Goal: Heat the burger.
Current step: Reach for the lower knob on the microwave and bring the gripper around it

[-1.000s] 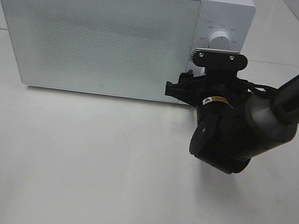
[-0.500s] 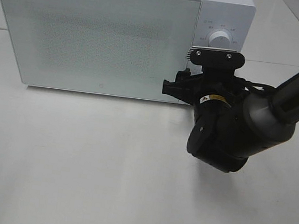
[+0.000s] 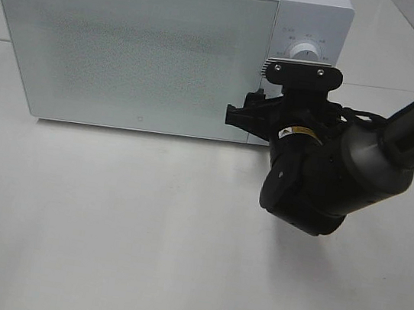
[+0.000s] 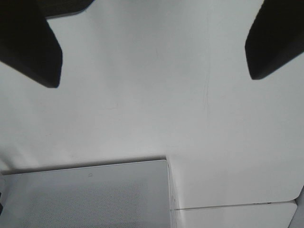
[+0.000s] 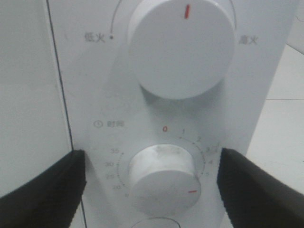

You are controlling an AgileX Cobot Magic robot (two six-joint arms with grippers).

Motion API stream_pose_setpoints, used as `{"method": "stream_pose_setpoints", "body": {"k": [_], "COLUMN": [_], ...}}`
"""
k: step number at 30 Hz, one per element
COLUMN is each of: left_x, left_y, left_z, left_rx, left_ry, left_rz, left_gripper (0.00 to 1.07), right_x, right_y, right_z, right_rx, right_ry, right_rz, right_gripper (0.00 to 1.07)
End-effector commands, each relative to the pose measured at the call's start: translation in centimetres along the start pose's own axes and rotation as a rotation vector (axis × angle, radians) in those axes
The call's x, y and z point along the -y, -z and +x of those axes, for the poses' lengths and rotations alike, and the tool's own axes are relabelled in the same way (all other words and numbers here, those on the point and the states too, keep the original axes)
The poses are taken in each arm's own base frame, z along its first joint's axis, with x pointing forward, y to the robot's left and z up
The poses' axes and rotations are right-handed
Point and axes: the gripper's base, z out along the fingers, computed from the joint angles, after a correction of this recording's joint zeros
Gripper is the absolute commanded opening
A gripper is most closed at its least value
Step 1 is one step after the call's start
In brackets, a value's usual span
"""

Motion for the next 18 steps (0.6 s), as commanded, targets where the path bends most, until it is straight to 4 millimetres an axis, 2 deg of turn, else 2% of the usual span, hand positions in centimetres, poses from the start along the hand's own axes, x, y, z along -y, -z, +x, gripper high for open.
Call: {"method": "stream_pose_setpoints", "body": {"k": [1,13,16,18], "left_x": [0.07,0.07,0.07,0.07], "left_y": [0.16,0.16,0.16,0.16], "left_z": [0.06,0.06,0.06,0.06], "left_rx": [0.028,0.028,0.028,0.028], "left_ry": [0.006,0.006,0.006,0.006], "left_rz": [0.001,0.001,0.001,0.001], "left_gripper": [0.98,0.98,0.98,0.98], "right_x": [1.13,1.35,1.35,1.32], "right_y": [-0.33,-0.47,-0.47,-0.48], "right_z": [-1.52,-1.55,-1.55,-1.48], "right_rx": [0.138,0.139,0.139,0.132], "right_ry": [-0.011,-0.032,-0.032,-0.036], "right_rz": [0.092,0.099,0.099,0.095], "right_gripper": [0.74,0.72,0.66,0.48]}}
